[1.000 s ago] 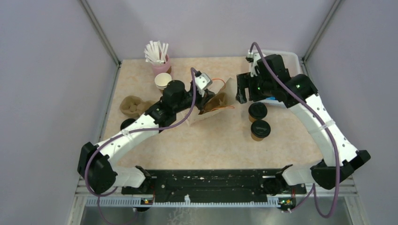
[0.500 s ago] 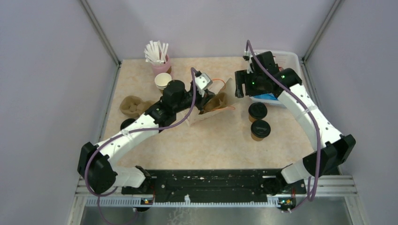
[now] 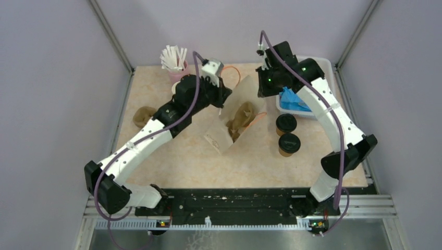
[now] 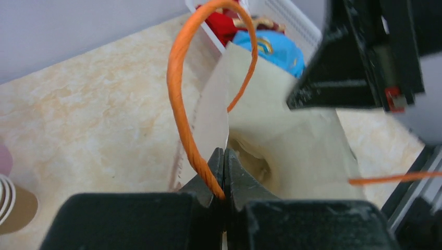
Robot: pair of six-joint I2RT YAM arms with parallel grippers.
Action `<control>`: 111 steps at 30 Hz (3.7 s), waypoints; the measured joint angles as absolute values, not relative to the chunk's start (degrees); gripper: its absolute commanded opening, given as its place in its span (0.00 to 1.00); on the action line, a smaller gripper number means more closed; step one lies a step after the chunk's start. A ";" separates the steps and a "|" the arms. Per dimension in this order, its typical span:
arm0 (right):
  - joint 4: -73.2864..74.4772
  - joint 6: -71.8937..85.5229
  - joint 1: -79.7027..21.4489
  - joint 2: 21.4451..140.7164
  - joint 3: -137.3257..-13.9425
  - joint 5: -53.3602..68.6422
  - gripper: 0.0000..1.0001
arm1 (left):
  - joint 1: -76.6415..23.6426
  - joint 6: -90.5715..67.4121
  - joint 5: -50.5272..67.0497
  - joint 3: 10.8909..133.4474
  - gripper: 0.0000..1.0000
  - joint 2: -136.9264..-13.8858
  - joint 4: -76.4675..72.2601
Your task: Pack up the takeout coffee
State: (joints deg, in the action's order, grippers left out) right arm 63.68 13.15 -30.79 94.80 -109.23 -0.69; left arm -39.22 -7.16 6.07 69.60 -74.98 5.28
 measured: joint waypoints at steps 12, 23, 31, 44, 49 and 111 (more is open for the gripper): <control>77.69 18.13 -32.88 99.94 -115.59 -0.16 0.56 | -38.33 -30.04 -2.24 77.08 0.64 -76.47 24.32; 75.20 13.85 -32.91 97.41 -119.50 2.63 0.76 | -38.02 -29.65 -3.70 90.70 0.90 -77.84 43.55; 66.35 11.29 -33.69 96.60 -113.25 10.31 0.61 | -37.87 -30.98 -2.59 83.99 0.78 -72.14 46.37; 69.25 9.85 -38.98 101.65 -125.10 4.45 0.00 | -37.76 -22.31 -2.39 98.80 0.00 -83.55 52.64; 71.24 14.96 -38.89 100.20 -136.68 6.20 0.00 | -37.54 -22.26 -2.00 111.42 0.00 -83.29 55.16; 40.97 70.65 -37.12 71.48 -83.81 16.32 0.91 | -24.08 -24.36 19.79 80.62 0.00 -73.12 28.03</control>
